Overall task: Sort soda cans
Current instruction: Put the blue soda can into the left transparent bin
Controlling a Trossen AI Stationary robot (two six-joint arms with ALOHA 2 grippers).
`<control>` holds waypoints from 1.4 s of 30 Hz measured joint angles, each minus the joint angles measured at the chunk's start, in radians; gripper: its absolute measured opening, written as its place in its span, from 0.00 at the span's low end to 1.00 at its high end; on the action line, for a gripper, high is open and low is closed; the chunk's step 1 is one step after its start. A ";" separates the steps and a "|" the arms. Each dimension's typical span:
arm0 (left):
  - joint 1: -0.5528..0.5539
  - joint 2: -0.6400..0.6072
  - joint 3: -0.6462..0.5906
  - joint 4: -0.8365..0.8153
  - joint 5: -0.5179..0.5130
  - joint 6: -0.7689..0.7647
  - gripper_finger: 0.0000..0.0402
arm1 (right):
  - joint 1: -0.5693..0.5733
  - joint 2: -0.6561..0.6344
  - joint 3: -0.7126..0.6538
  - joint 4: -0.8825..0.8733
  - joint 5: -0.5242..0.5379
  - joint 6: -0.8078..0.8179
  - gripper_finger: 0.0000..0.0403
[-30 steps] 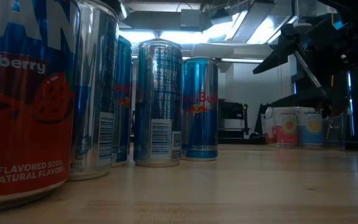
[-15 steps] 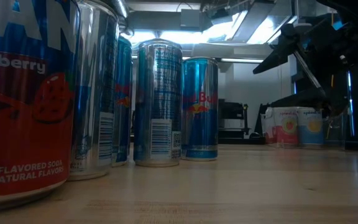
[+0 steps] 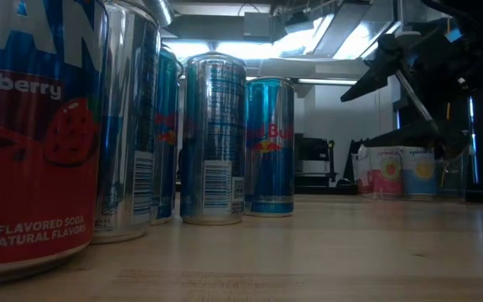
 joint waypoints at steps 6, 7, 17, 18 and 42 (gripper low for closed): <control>0.000 0.001 -0.002 0.002 0.000 0.002 0.62 | 0.000 0.029 0.000 0.016 0.004 -0.001 0.95; 0.000 0.001 -0.003 0.006 0.000 0.001 0.62 | 0.000 0.030 0.000 0.017 0.004 0.000 0.95; 0.000 0.005 0.020 -0.023 0.002 0.023 0.74 | 0.000 0.035 0.000 0.028 0.004 0.000 0.95; 0.000 0.005 0.032 -0.042 0.003 0.025 0.75 | 0.000 0.035 0.000 0.027 0.003 0.000 0.95; -0.451 -0.003 0.309 -0.128 0.068 0.063 0.76 | 0.054 0.098 0.000 0.105 -0.078 0.095 0.95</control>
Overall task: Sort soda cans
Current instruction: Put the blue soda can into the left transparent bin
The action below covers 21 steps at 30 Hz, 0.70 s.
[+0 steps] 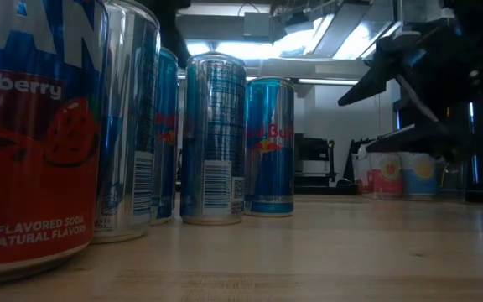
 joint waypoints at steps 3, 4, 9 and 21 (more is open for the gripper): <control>-0.100 0.031 -0.005 0.054 0.001 -0.019 0.76 | 0.037 0.052 0.000 0.094 0.000 0.018 0.95; -0.127 0.042 -0.005 0.071 0.001 -0.025 0.76 | 0.045 0.071 0.000 0.131 0.000 0.024 0.95; -0.215 0.108 -0.005 0.095 -0.002 -0.054 0.76 | 0.051 0.186 0.000 0.350 0.000 0.105 0.95; -0.352 0.055 -0.005 -0.038 -0.183 -0.100 0.76 | 0.050 0.405 0.134 0.470 -0.085 0.345 0.95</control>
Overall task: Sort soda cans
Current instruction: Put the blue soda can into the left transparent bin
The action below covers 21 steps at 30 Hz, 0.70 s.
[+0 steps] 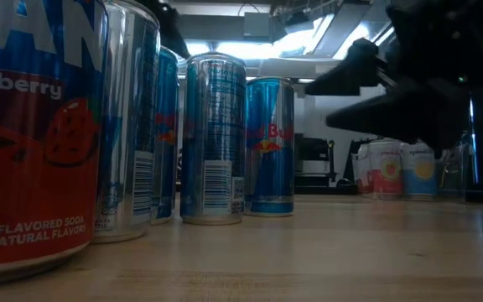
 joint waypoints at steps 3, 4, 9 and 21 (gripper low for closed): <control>-0.019 -0.024 -0.001 -0.038 -0.003 -0.030 0.76 | -0.008 0.053 0.059 -0.012 0.000 0.005 0.95; -0.027 -0.031 0.000 -0.053 -0.004 -0.035 0.76 | -0.016 0.068 0.078 -0.026 -0.006 0.021 0.95; -0.058 -0.049 -0.025 -0.072 -0.004 -0.056 0.76 | -0.062 0.140 0.137 -0.035 -0.106 0.099 0.95; -0.060 -0.056 -0.130 -0.017 -0.014 -0.057 0.76 | -0.094 0.193 0.195 -0.033 -0.154 0.202 0.95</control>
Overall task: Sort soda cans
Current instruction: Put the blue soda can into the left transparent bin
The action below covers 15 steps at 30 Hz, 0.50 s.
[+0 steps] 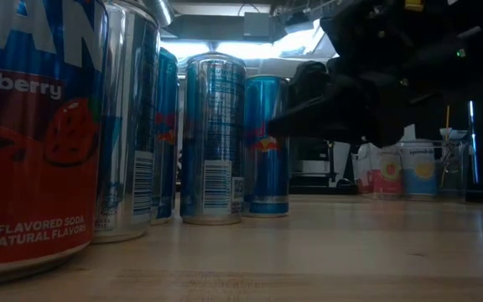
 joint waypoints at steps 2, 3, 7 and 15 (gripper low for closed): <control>0.000 0.000 -0.006 0.012 0.000 0.005 0.76 | 0.000 0.000 0.000 0.001 0.005 0.012 0.95; 0.000 0.000 -0.010 0.015 0.000 0.008 0.76 | 0.000 0.000 0.000 0.001 0.005 0.021 0.95; 0.000 0.000 -0.019 0.035 0.000 0.011 0.76 | 0.002 0.000 0.001 0.001 0.017 0.040 0.95; 0.000 0.000 -0.019 0.059 0.000 0.014 0.76 | -0.006 0.000 0.001 0.001 0.050 0.047 0.95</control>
